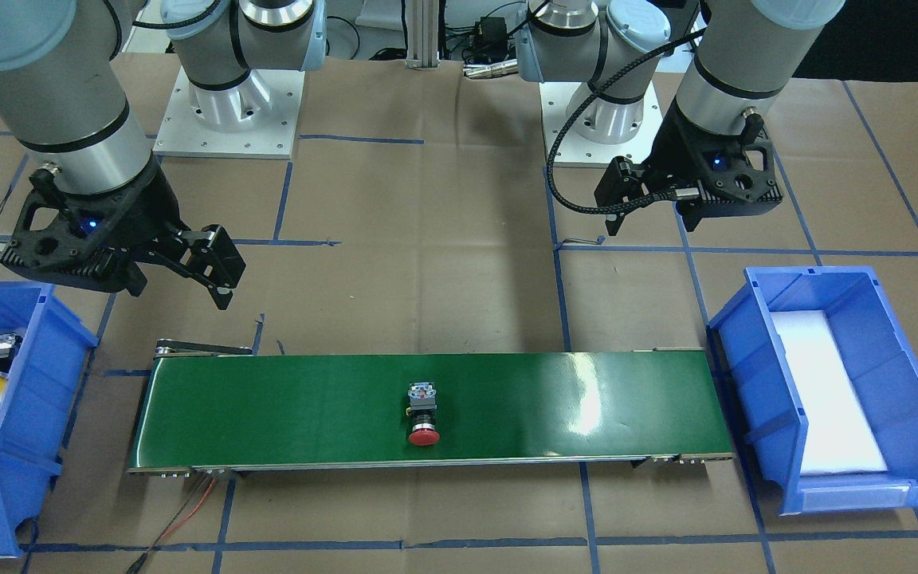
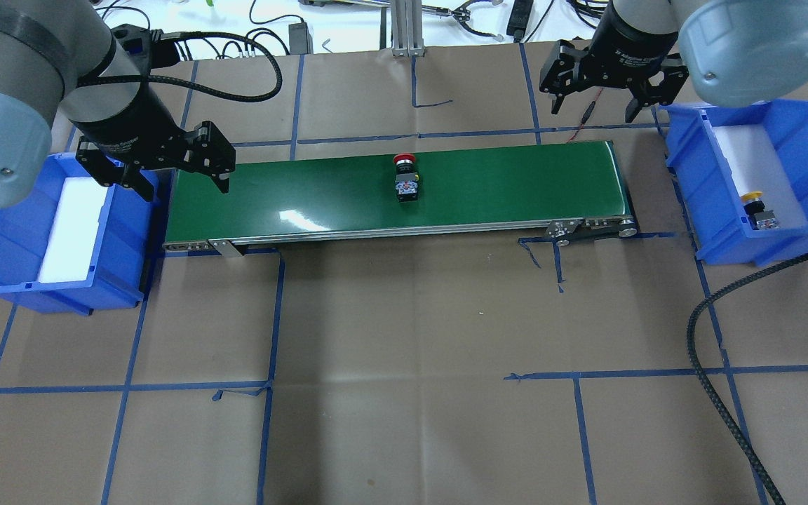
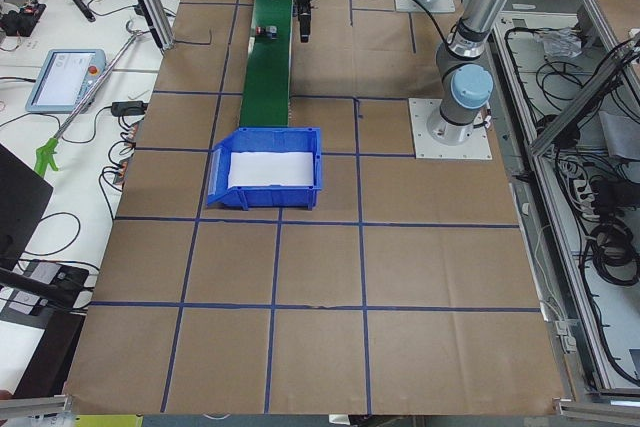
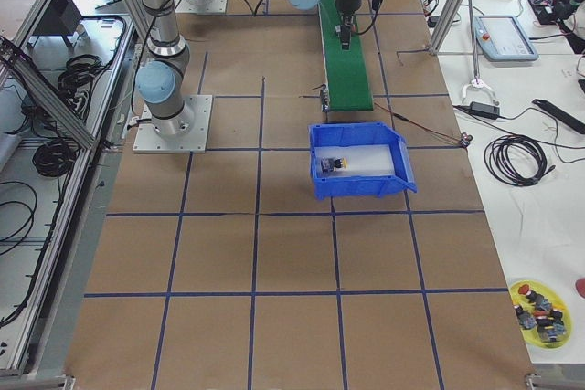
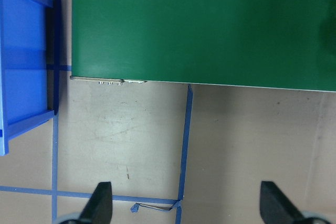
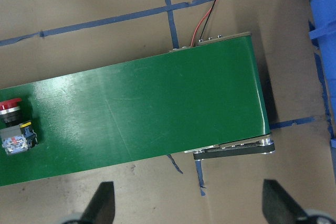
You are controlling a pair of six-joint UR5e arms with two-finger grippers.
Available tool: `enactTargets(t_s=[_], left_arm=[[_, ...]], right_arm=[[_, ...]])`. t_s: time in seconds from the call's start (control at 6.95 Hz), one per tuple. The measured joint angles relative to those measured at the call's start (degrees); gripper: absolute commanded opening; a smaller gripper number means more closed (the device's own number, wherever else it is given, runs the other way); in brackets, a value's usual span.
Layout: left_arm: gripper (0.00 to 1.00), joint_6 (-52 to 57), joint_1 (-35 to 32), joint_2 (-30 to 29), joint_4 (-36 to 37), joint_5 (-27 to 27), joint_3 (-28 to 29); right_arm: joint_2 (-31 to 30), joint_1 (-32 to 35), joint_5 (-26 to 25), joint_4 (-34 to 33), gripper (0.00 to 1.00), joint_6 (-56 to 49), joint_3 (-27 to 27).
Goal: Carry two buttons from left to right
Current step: 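Move the right gripper back over the conveyor toward the red button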
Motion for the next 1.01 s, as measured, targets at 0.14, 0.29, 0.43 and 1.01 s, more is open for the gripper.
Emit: enactTargets(t_s=[0.14, 0.29, 0.43, 1.01], left_arm=[[1.0, 0.02, 0.0, -0.07, -0.04, 0.01, 0.16], [1.0, 0.03, 0.0, -0.18, -0.08, 0.01, 0.45], [1.0, 0.03, -0.02, -0.29, -0.12, 0.01, 0.75], [1.0, 0.03, -0.12, -0.4, -0.24, 0.01, 1.08]], right_arm=[[0.0, 1.6, -0.15, 0.08, 1.0, 0.26, 0.11], [0.17, 3.01, -0.42, 0.08, 1.0, 0.58, 0.25], [0.46, 3.61, -0.49, 0.0, 1.0, 0.77, 0.34], [1.24, 3.91, -0.6, -0.46, 1.0, 0.88, 0.49]])
